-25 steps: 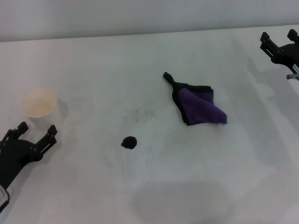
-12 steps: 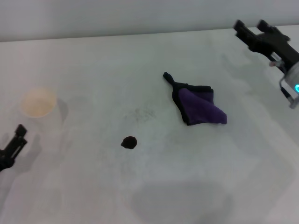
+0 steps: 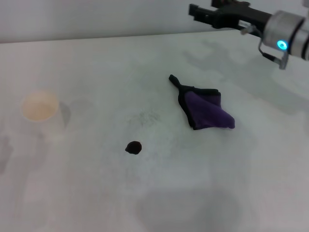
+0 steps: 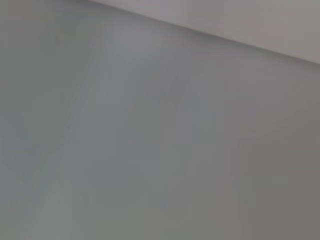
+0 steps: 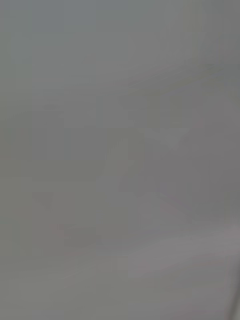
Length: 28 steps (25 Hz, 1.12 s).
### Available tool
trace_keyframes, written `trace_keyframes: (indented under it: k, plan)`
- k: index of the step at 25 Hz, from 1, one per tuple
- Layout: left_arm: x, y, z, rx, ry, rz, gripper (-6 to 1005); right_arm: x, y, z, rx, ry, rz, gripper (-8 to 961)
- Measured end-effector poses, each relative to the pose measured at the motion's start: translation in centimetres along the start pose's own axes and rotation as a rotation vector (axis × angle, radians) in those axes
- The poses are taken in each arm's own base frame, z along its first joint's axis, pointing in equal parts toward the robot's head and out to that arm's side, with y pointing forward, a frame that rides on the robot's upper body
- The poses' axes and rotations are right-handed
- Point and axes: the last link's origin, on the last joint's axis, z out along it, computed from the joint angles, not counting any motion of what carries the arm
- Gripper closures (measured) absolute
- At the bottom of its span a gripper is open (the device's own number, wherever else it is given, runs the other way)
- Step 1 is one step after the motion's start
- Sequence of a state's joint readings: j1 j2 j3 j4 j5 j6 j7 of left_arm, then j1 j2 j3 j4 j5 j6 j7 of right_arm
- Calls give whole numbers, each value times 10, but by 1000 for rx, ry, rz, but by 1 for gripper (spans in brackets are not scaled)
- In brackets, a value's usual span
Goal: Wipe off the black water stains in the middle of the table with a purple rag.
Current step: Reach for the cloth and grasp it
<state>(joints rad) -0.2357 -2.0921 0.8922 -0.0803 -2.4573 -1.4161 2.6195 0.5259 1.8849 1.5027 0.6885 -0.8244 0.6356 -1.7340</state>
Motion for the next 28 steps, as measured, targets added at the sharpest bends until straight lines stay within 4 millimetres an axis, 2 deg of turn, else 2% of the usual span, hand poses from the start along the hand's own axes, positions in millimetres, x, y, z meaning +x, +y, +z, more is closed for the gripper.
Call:
trace_keyframes:
  k: [5, 11, 16, 21, 28]
  plan:
    - [7, -7, 1, 44, 44, -5, 114, -24, 10, 22, -26, 123, -98, 109]
    - [9, -9, 2, 55, 55, -13, 115, -42, 18, 36, -20, 330, -165, 110]
    - [8, -9, 3, 63, 49, -20, 116, -52, 28, 32, 6, 430, -216, 111]
    - [9, -10, 4, 69, 53, -21, 119, -56, 44, 21, 67, 549, -295, 114]
    - [10, -9, 6, 60, 56, -14, 120, -46, 65, 17, 48, 683, -257, 116]
